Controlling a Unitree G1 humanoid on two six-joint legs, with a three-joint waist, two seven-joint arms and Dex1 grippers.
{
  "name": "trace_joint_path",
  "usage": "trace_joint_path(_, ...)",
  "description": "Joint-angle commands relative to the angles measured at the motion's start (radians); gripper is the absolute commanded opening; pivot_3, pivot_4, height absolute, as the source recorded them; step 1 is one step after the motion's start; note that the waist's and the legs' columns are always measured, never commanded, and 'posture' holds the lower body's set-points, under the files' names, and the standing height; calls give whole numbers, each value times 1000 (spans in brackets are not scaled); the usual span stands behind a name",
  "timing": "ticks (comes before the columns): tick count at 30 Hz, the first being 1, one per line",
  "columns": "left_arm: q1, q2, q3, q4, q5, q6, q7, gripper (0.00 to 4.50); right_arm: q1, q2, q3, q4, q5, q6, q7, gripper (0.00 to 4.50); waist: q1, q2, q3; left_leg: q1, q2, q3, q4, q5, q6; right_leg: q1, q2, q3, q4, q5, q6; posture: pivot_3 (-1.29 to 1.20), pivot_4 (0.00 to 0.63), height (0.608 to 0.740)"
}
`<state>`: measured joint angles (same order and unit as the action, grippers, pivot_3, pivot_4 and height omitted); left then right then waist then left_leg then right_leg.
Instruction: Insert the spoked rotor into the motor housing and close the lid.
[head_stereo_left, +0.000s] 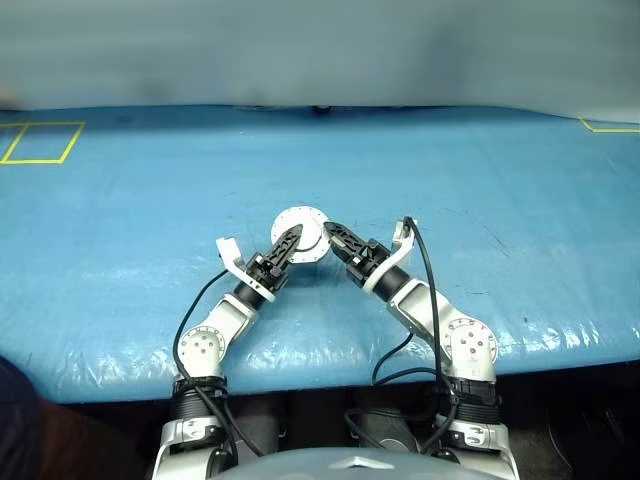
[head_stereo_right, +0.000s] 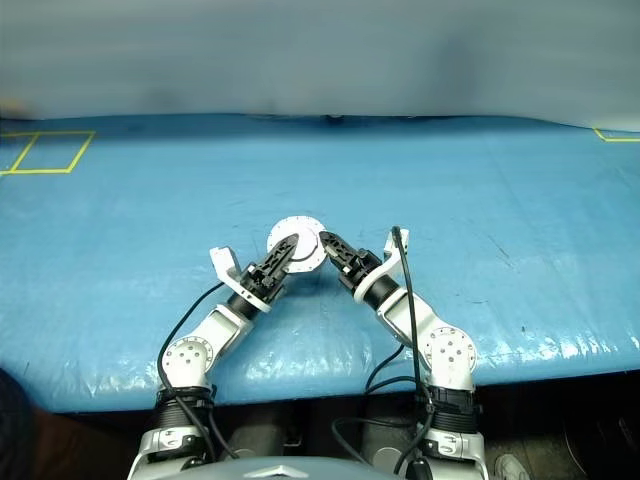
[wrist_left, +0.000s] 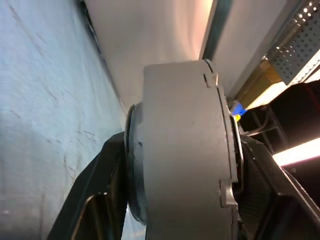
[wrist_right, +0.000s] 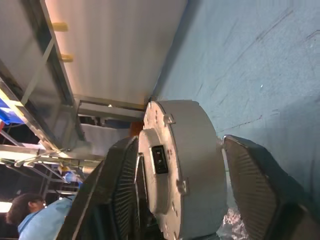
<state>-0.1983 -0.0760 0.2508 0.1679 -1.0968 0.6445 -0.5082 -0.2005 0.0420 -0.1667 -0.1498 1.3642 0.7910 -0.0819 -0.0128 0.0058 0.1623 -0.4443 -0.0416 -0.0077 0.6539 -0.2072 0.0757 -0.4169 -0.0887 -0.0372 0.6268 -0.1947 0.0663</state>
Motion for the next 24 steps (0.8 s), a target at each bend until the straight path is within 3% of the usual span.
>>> trace_joint_path(1,-50,-96,55,22,-6,-105,69,2778,-27,1,-22,-61,-89,-101,19,3202,1,0,0,0,0,0,0,0,0,0,0,0,0,0,0,0,150,740)
trace_joint_path(6,-141,-108,127,115,8,-223,140,2778,-27,-13,-37,-61,-158,-148,29,3202,8,-1,1,0,-1,-1,3,0,1,2,1,0,0,0,1,0,150,740)
trace_joint_path(16,-454,0,242,504,110,-383,204,2778,-12,-5,-14,-84,-209,-149,63,3202,6,-2,1,0,0,0,6,0,2,3,2,1,0,4,6,0,150,740)
trace_joint_path(23,-507,21,272,616,208,-478,233,2778,0,8,-9,-96,-240,-150,63,3202,3,-2,1,0,-1,0,6,0,3,3,2,3,0,5,7,0,150,740)
trace_joint_path(24,-497,24,270,610,215,-473,223,2972,1,10,-8,-97,-245,-149,63,3232,1,-2,1,0,-1,1,6,0,3,3,2,3,0,5,7,0,150,740)
